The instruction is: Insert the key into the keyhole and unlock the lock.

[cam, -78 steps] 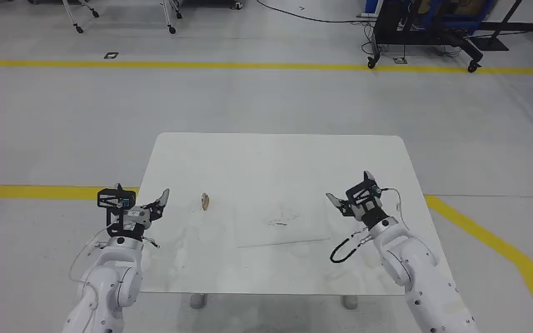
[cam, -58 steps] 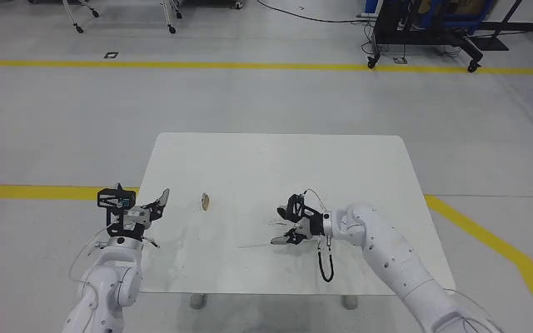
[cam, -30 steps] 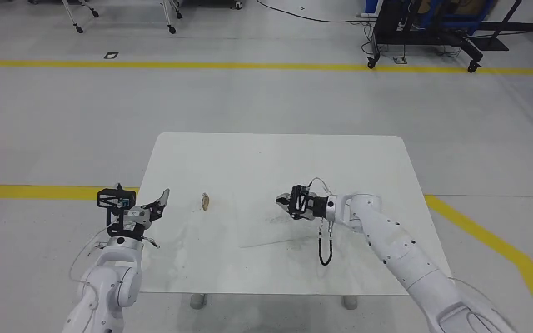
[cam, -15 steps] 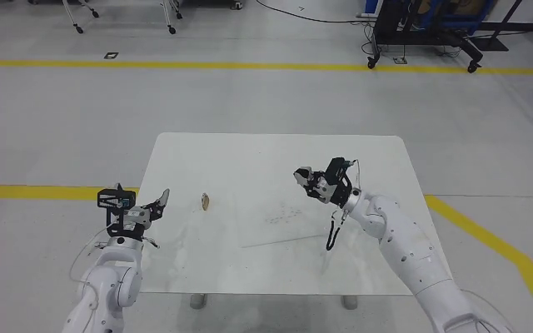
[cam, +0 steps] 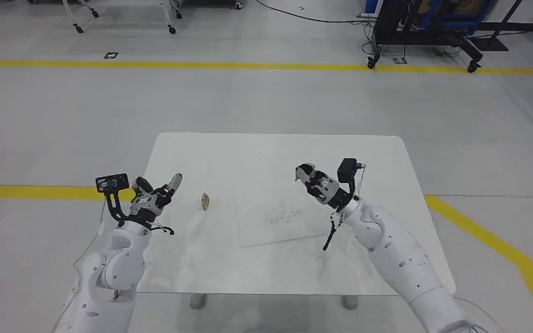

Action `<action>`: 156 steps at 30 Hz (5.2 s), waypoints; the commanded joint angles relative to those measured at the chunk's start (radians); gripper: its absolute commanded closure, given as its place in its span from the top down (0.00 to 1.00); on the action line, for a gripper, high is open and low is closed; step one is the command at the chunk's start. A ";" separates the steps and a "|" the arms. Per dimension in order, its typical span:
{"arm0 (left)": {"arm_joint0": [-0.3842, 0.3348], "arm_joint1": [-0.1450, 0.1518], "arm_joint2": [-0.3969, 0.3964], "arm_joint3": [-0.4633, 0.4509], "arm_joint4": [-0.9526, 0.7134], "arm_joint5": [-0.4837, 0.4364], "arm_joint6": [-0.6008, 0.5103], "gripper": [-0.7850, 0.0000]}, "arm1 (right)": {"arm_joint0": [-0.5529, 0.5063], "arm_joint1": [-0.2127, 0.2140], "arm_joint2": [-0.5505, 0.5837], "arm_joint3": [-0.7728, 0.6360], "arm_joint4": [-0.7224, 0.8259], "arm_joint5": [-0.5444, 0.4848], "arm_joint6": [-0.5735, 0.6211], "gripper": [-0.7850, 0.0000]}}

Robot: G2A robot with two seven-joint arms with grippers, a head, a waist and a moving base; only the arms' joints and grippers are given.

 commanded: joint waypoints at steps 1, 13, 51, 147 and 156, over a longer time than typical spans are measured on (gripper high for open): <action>0.002 0.000 0.000 0.001 0.082 0.000 0.005 1.00 | 0.001 0.000 0.000 0.000 -0.002 0.003 0.002 0.00; -0.013 -0.017 0.039 0.050 -0.422 -0.102 -0.106 1.00 | -0.019 -0.014 -0.025 -0.018 0.079 0.020 -0.004 0.00; -0.333 -0.059 0.355 0.391 -0.847 -0.323 -0.434 0.37 | 0.144 -0.234 -0.310 0.305 0.710 -0.150 0.080 0.00; -0.385 -0.022 0.410 0.423 -0.904 -0.355 -0.811 0.00 | 0.042 0.029 -0.067 -0.018 1.144 0.008 1.350 0.27; -0.391 -0.016 0.439 0.421 -0.898 -0.373 -0.871 0.00 | 0.069 0.059 -0.132 -0.010 1.195 0.032 1.374 0.08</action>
